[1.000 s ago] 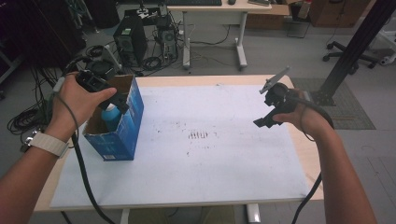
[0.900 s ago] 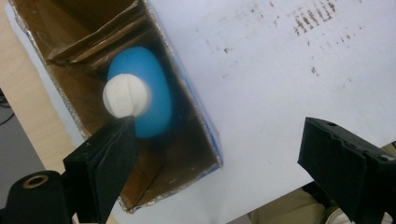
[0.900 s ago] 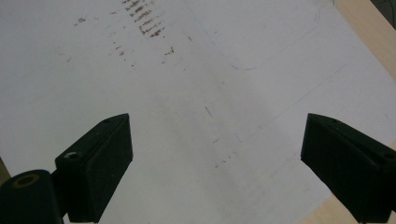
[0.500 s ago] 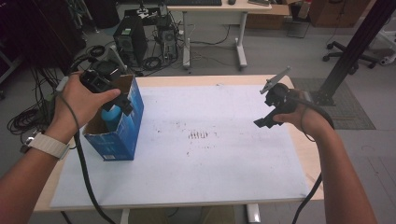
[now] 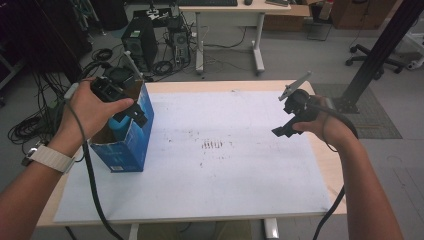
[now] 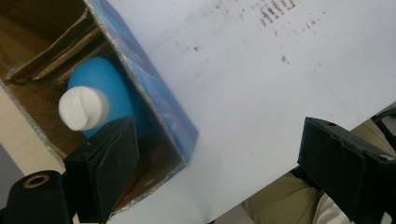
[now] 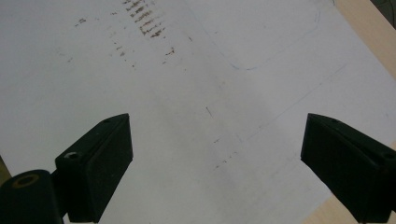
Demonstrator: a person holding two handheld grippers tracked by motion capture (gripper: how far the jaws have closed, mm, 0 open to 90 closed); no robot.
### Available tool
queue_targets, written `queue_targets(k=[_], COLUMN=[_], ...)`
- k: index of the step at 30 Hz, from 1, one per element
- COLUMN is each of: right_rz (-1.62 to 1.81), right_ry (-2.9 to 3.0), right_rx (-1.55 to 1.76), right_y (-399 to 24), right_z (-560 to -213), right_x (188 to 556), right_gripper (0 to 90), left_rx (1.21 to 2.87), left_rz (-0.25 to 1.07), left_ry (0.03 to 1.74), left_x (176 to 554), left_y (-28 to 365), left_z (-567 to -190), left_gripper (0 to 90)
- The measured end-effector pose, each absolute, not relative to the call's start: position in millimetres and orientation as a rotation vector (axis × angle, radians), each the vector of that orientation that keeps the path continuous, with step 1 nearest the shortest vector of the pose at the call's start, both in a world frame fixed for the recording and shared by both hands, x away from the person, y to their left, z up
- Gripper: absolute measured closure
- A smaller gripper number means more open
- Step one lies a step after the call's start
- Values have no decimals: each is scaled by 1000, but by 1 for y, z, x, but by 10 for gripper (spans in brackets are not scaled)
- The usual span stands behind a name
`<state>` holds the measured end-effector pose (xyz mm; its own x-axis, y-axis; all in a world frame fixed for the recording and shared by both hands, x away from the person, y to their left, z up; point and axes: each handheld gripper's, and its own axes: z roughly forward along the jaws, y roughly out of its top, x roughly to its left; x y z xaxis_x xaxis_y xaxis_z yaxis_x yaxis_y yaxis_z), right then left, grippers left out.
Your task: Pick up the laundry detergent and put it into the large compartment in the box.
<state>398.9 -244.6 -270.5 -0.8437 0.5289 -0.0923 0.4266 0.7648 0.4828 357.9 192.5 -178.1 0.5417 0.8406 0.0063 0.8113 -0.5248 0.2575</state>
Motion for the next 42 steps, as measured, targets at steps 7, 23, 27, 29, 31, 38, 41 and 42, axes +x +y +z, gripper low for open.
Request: queue_targets(k=[7, 23, 27, 29, 31, 38, 41, 42], right_rz=[669, 665, 664, 664, 663, 663, 663, 666], right_ry=[2739, 2743, 2743, 2743, 2744, 2743, 2744, 2744], right_rx=[752, 762, 765, 764, 763, 760, 758, 755], right_y=[-244, -244, -244, -244, -244, -243, -242, -241], right_z=[-271, -272, -273, -273, -272, -271, -271, -271], right_x=[399, 399, 399, 399, 398, 398, 399, 399], right_gripper=[92, 92, 92, 92, 92, 91, 91, 92], left_rx=[2569, 2611, 2630, 2638, 2644, 2663, 2672, 2675], left_rz=[165, 148, 149, 143, 146, 144, 144, 142], left_ry=[1330, 1220, 1176, 1150, 1129, 1076, 1059, 1050], left_x=[357, 352, 349, 348, 346, 340, 337, 336], left_y=[188, 175, 169, 167, 164, 157, 155, 154], left_z=[-178, -180, -180, -180, -180, -179, -179, -178], left_gripper=[125, 125, 125, 125, 125, 125, 125, 125])
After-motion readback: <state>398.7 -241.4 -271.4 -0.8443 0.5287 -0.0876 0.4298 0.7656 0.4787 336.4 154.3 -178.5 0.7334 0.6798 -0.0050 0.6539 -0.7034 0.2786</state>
